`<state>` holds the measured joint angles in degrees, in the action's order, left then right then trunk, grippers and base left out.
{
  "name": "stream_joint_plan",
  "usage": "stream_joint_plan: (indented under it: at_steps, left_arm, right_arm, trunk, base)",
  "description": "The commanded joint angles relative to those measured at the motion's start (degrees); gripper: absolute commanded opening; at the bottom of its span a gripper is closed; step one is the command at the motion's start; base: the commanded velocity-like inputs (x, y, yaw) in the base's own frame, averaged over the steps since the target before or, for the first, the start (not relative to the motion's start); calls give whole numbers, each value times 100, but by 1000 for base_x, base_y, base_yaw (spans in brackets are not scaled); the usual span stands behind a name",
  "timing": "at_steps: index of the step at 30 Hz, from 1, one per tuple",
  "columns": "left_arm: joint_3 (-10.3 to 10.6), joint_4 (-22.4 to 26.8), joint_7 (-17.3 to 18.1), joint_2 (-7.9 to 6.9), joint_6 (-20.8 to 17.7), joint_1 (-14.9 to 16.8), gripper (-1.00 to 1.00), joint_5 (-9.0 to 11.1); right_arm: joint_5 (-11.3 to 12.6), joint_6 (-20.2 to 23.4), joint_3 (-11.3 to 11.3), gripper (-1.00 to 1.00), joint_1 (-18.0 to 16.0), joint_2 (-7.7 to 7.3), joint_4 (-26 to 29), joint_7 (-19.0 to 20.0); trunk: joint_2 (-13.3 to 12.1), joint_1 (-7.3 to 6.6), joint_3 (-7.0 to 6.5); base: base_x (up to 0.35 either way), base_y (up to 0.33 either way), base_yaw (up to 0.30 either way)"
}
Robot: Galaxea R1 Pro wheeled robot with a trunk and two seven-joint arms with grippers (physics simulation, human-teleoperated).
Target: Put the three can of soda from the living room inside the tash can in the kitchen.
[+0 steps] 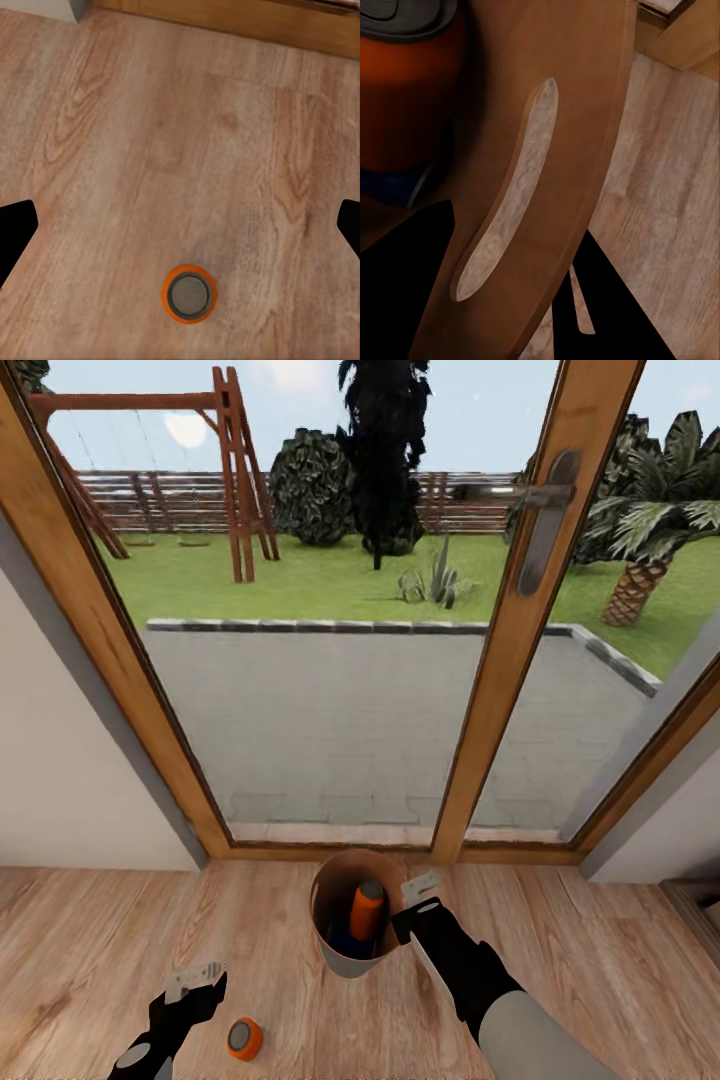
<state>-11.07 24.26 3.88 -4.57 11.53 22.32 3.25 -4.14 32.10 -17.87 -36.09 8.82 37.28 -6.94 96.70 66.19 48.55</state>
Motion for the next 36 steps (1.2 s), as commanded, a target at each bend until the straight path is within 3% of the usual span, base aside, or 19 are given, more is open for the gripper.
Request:
stream_joint_plan:
  at_steps: [1, 7, 10, 11, 12, 13, 18, 21, 23, 28, 31, 36]
  left_arm:
    - [0, 0, 0, 0, 1, 0, 100, 0]
    - [0, 6, 6, 0, 3, 0, 100, 0]
    - [0, 8, 7, 0, 4, 0, 100, 0]
    - [0, 8, 8, 0, 6, 0, 100, 0]
    - [0, 8, 8, 0, 6, 0, 100, 0]
    - [0, 8, 8, 0, 4, 0, 100, 0]
    - [0, 3, 8, 0, 6, 0, 100, 0]
    - [0, 5, 8, 0, 5, 0, 100, 0]
    - [0, 6, 8, 0, 6, 0, 100, 0]
    - [0, 3, 8, 0, 7, 0, 100, 2]
    - [0, 6, 8, 0, 8, 0, 100, 2]
    - [0, 3, 8, 0, 8, 0, 100, 2]
  right_arm:
    - [15, -11, 2, -100, -3, 2, 7, 53]
    - [15, -11, -18, -100, -3, -4, 14, 135]
    - [3, -2, -22, -100, -3, -15, 81, 458]
    - [-33, 292, -29, -100, -3, -34, 429, 1033]
    - [-39, 394, -30, -100, -3, -38, 515, 1152]
    - [-52, 733, -33, -100, -3, -113, 834, 1547]
    - [-59, 994, -30, -100, -3, -384, 1158, 2061]
    - [-56, 1266, -23, -100, -3, -491, 1194, 2126]
    - [-57, 1698, -9, -100, -3, -554, 1381, 2153]
    - [-60, 2120, 8, -100, -3, -655, 1689, 2161]
    - [-53, 2327, 25, -100, -3, -849, 1853, 2169]
    - [-52, 2478, 36, -100, -3, -946, 2205, 2167]
  trunk:
    - [42, 22, 27]
    - [283, 154, 190]
    - [403, 220, 271]
    - [443, 242, 298]
    - [483, 264, 325]
    - [523, 286, 352]
    - [724, 395, 487]
    - [844, 461, 569]
    - [924, 505, 623]
    - [1125, 615, 758]
    - [1245, 681, 839]
    - [1446, 791, 975]
  base:
    - [0, 0, 0]
    - [0, 0, 0]
    - [0, 0, 0]
    - [0, 0, 0]
    - [0, 0, 0]
    - [0, 0, 0]
    - [0, 0, 0]
    - [0, 0, 0]
    - [0, 0, 0]
    - [0, 0, 0]
    - [0, 0, 0]
    - [0, 0, 0]
